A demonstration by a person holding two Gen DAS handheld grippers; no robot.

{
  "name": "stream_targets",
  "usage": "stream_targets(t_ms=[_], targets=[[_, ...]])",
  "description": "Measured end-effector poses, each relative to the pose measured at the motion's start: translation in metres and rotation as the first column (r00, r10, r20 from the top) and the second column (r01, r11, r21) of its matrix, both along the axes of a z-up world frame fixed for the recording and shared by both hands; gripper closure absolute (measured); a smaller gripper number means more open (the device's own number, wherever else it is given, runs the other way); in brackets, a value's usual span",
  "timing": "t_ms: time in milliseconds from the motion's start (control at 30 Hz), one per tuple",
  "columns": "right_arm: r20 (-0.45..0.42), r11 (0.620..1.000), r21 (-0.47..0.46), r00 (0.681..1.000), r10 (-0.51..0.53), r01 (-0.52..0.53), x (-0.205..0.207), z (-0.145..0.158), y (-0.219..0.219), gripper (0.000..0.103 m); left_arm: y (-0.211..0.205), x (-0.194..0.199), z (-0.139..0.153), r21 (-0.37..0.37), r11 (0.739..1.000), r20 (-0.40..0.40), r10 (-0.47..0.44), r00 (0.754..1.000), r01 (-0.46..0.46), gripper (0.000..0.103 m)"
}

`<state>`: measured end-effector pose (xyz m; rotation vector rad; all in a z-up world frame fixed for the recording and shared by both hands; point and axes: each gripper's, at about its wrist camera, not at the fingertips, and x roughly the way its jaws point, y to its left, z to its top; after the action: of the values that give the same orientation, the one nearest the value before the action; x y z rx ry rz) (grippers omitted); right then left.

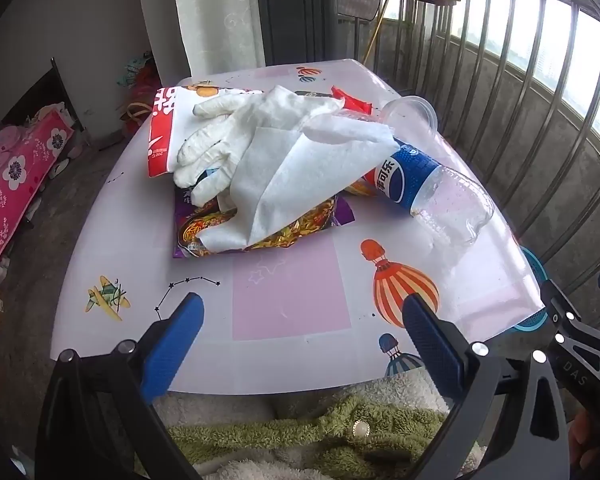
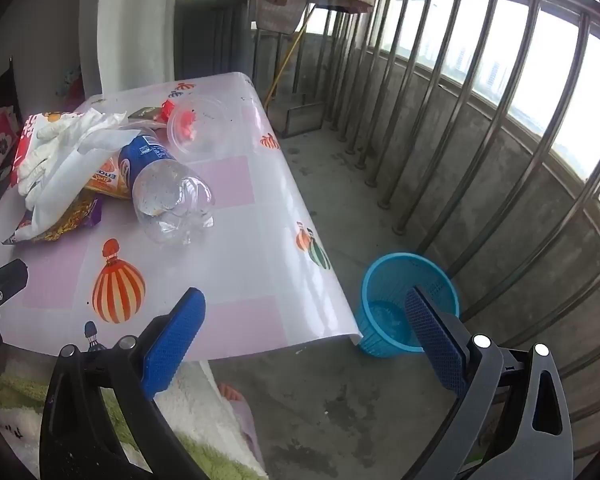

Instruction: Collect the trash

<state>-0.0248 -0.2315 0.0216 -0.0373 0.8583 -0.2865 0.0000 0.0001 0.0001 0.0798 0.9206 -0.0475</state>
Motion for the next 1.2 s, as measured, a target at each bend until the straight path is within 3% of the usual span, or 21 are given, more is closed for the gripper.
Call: stream_targets(t_ms=[1200], targets=[[0.007,1.000,-0.004,1.000,-0.020,0.020,-0.001,-0.001,-0.009,0.008,0.006,0.002,-0.006,0.018,0.999,-0.013,0.044,0.999,-0.044,0.006]])
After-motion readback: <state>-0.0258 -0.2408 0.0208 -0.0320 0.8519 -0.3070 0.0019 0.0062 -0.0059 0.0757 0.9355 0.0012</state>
